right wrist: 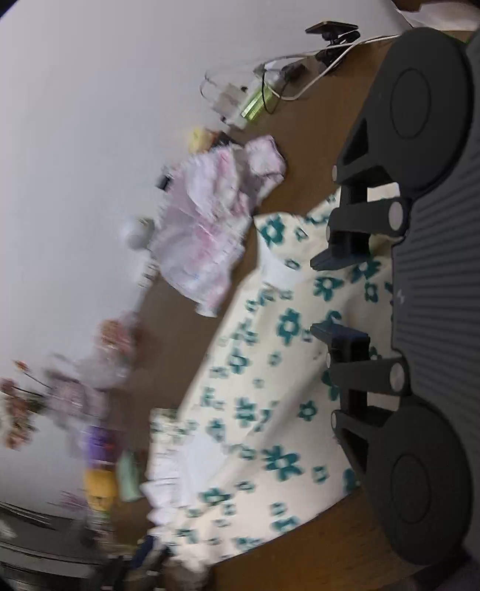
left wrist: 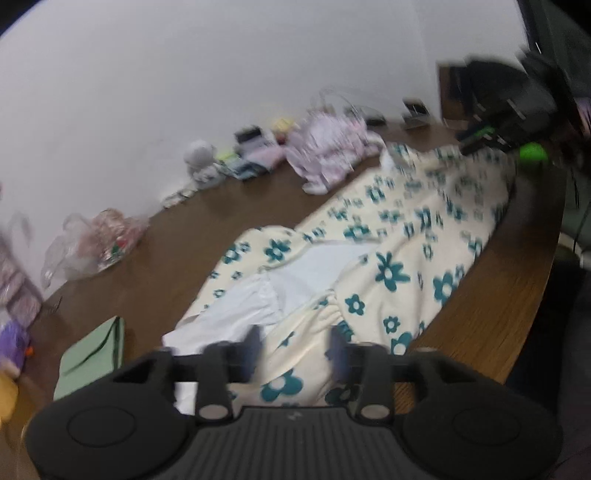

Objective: Fold clothes

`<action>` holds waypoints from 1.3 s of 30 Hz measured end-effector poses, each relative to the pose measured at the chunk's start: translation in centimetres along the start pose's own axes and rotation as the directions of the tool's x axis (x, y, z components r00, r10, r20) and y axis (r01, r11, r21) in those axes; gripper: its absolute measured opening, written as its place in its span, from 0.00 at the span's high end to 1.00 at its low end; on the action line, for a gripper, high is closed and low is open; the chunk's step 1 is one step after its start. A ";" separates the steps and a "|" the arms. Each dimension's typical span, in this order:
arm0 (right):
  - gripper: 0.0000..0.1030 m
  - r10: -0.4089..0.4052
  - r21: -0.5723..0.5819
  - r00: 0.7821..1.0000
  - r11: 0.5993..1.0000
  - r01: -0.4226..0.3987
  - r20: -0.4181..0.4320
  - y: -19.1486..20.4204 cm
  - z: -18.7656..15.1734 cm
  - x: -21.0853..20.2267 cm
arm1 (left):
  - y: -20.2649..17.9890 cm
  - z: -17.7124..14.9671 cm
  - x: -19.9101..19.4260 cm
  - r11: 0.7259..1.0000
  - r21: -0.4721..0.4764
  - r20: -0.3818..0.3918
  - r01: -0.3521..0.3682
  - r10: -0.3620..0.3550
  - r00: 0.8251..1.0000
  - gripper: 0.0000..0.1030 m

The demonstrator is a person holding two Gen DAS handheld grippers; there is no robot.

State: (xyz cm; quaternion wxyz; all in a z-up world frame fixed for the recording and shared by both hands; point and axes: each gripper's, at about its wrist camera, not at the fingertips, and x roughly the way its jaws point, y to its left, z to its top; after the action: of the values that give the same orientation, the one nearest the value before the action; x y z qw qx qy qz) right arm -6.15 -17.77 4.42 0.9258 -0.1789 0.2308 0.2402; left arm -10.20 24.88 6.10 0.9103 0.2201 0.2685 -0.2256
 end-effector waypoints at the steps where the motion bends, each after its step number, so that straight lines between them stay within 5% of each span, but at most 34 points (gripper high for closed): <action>1: 0.70 0.037 0.017 0.998 0.999 -0.038 0.049 -0.1 -0.3 -1.3 | 0.2 -0.2 -0.8 1.000 -0.028 0.022 0.001 0.000 1.000 0.45; 3: 0.70 0.161 0.046 0.984 0.985 -0.165 0.074 -0.2 -0.7 -2.5 | 0.5 -0.5 -2.1 0.997 -0.081 0.065 0.007 -0.001 0.998 0.31; 5: 0.70 0.276 0.071 0.961 0.958 -0.277 0.033 0.7 -1.2 -1.9 | -0.5 -0.5 -1.7 0.996 -0.082 0.067 0.043 -0.037 0.997 0.29; 7: 0.70 0.290 0.057 0.957 0.955 -0.289 -0.005 2.3 -1.7 -0.3 | -1.4 -0.5 0.4 0.998 -0.052 -0.003 0.021 -0.022 1.000 0.52; 8: 0.71 0.269 0.075 0.963 0.961 -0.267 -0.021 2.6 -1.6 0.8 | -1.7 -0.4 1.4 0.999 -0.041 -0.038 0.011 -0.012 0.999 0.79; 9: 0.72 0.245 0.102 0.969 0.965 -0.240 -0.033 2.7 -1.5 1.8 | -1.5 -0.4 2.4 0.999 -0.051 -0.072 -0.006 0.003 0.997 0.93; 10: 0.72 0.221 0.129 0.974 0.968 -0.213 -0.047 2.7 -1.3 2.8 | -1.3 -0.5 3.2 0.998 -0.058 -0.094 -0.036 0.030 0.995 0.94; 17: 0.73 0.160 0.208 0.983 0.968 -0.140 -0.084 2.3 -2.2 3.6 | 0.1 -0.3 2.6 0.939 -0.151 -0.102 -0.308 0.295 0.950 0.84; 19: 0.72 0.159 0.214 0.984 0.967 -0.139 -0.078 2.0 -2.6 3.2 | -0.5 0.1 0.9 0.938 -0.205 -0.038 -0.278 0.276 0.960 0.69; 21: 0.72 0.165 0.206 0.985 0.967 -0.152 -0.046 1.7 -2.8 2.4 | -2.1 0.3 -0.6 0.965 -0.187 0.061 -0.186 0.200 0.978 0.40; 23: 0.70 0.207 0.186 0.978 0.961 -0.203 0.001 1.7 -2.8 1.0 | -3.6 0.7 -0.9 0.980 -0.161 0.112 -0.119 0.138 0.984 0.32; 28: 0.70 0.161 0.151 0.987 0.976 -0.158 -0.009 3.4 -2.0 1.8 | -4.2 2.3 4.2 0.965 -0.223 0.020 -0.139 0.147 0.989 0.35; 32: 0.70 0.109 0.163 0.993 0.981 -0.102 -0.037 3.6 -2.2 3.1 | -3.2 1.3 6.9 0.939 -0.301 -0.095 -0.167 0.145 0.985 0.55; 39: 0.70 0.125 0.202 0.989 0.974 -0.106 -0.081 2.8 -3.6 2.6 | -4.5 -0.2 5.0 0.925 -0.341 -0.085 -0.167 0.146 0.986 0.56</action>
State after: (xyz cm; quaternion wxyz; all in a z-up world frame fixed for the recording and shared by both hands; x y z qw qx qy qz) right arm -6.89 -16.10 -0.52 0.9116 -0.0837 0.3062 0.2612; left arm -8.86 19.94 1.71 0.9417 0.0834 0.3119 -0.0949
